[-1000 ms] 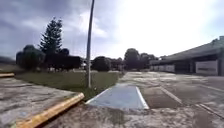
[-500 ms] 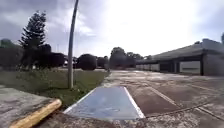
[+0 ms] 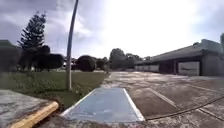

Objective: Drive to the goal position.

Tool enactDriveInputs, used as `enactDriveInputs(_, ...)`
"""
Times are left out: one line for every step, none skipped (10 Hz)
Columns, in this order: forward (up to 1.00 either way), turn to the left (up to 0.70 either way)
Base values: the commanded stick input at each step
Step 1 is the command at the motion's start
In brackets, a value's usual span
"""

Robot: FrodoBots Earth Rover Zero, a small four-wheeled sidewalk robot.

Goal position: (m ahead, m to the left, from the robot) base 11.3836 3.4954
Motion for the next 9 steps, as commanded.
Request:
enactDriveInputs(0.47, 0.00)
enactDriveInputs(0.70, 0.00)
enactDriveInputs(0.70, 0.00)
enactDriveInputs(0.70, 0.00)
enactDriveInputs(0.70, 0.00)
enactDriveInputs(0.70, 0.00)
enactDriveInputs(0.70, 0.00)
enactDriveInputs(0.70, 0.00)
enactDriveInputs(0.70, 0.00)
